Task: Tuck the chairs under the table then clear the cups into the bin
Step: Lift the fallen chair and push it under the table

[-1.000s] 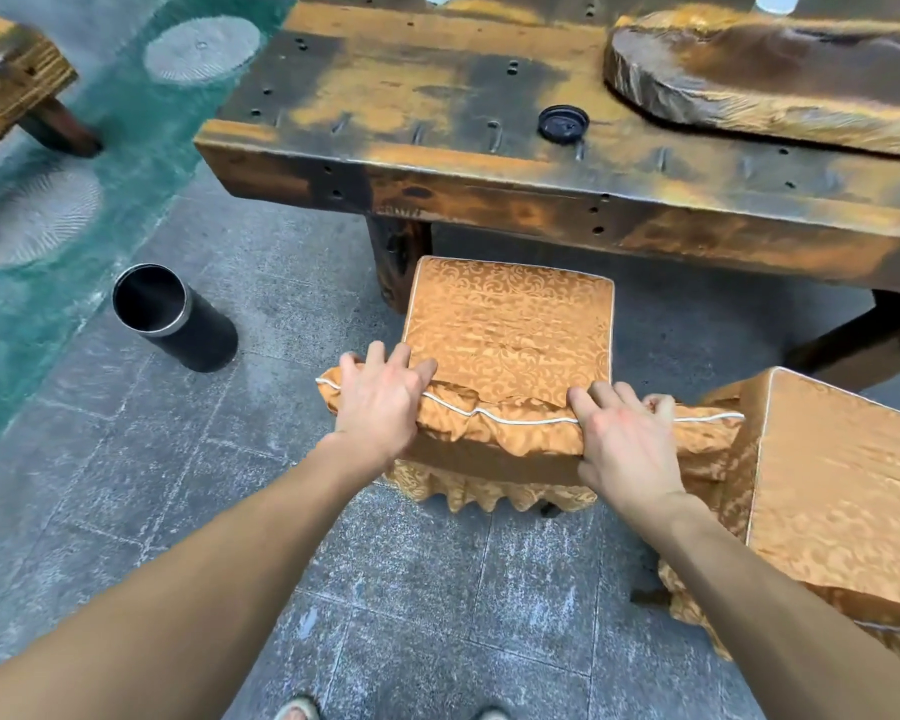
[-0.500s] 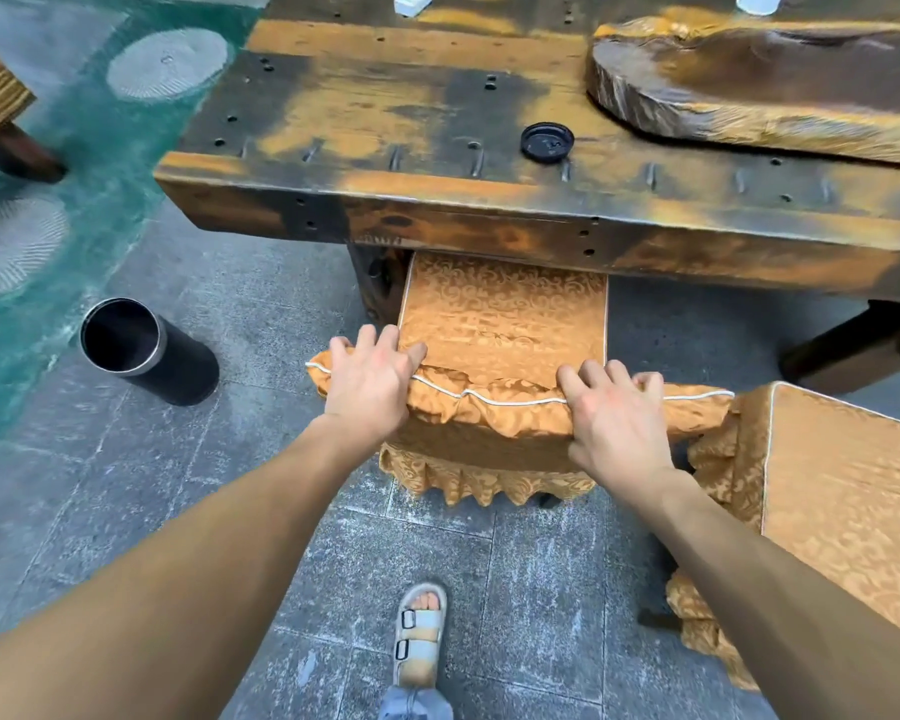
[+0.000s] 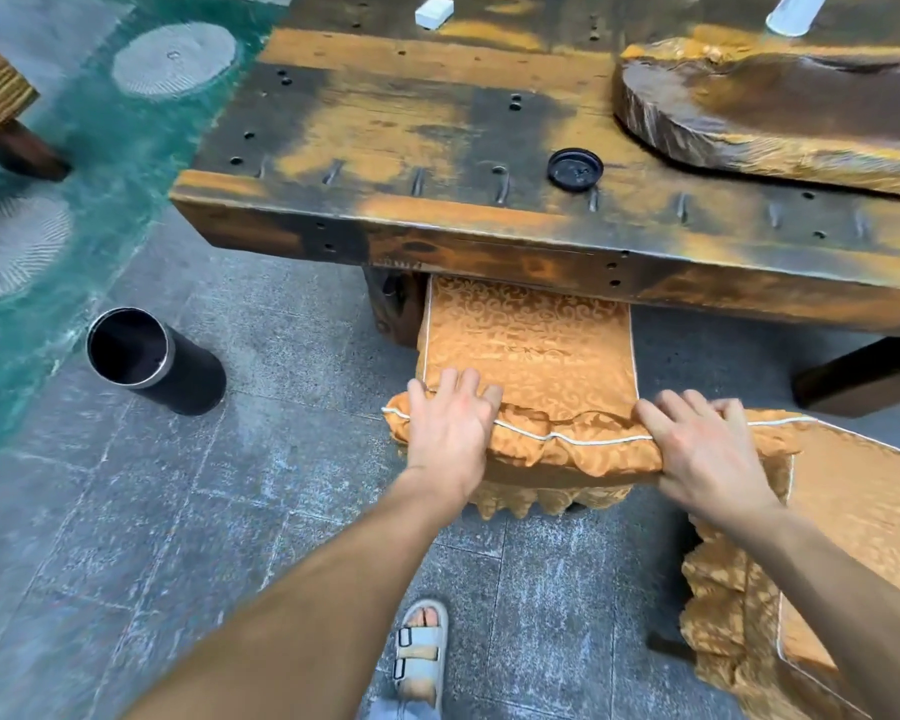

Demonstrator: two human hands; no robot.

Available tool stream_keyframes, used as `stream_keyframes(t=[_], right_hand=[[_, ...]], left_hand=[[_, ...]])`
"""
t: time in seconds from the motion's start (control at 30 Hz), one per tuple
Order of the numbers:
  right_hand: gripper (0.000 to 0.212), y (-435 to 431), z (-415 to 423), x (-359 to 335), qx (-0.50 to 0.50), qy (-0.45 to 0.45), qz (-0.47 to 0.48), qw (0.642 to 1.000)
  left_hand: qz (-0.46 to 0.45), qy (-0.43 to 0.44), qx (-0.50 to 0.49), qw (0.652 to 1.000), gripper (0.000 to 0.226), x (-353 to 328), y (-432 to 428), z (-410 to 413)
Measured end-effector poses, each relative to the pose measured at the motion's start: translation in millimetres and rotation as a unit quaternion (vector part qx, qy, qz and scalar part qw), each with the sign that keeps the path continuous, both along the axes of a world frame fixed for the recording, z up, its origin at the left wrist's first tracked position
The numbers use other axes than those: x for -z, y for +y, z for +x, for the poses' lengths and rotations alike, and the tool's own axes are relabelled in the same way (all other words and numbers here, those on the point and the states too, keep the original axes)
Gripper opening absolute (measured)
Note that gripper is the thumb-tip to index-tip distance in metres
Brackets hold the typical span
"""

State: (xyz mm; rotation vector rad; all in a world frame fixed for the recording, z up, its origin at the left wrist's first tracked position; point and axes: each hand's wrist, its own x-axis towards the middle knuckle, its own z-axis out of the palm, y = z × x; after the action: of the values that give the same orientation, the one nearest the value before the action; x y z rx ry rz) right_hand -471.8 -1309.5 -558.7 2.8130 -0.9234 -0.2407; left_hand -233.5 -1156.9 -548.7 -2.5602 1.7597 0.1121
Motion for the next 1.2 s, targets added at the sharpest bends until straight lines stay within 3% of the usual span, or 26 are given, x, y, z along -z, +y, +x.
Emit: stream_keyframes(t=[0.37,0.87,1.2], right_hand=[[0.063,-18,62,2,0.068,-0.047,0.014,0.996],[0.059,-127,143,2,0.064,-0.061,0.019,0.996],[0.060,-154,184,0,0.049,-0.039,0.006,0.998]], left_hand=[[0.001,-0.072,-0.032,0.997,0.047,8,-51,64],[0.010,-0.041,-0.031,0.999,0.040,11,-155,144],[0.027,-0.044,-0.023,0.998,0.052,8,-192,190]])
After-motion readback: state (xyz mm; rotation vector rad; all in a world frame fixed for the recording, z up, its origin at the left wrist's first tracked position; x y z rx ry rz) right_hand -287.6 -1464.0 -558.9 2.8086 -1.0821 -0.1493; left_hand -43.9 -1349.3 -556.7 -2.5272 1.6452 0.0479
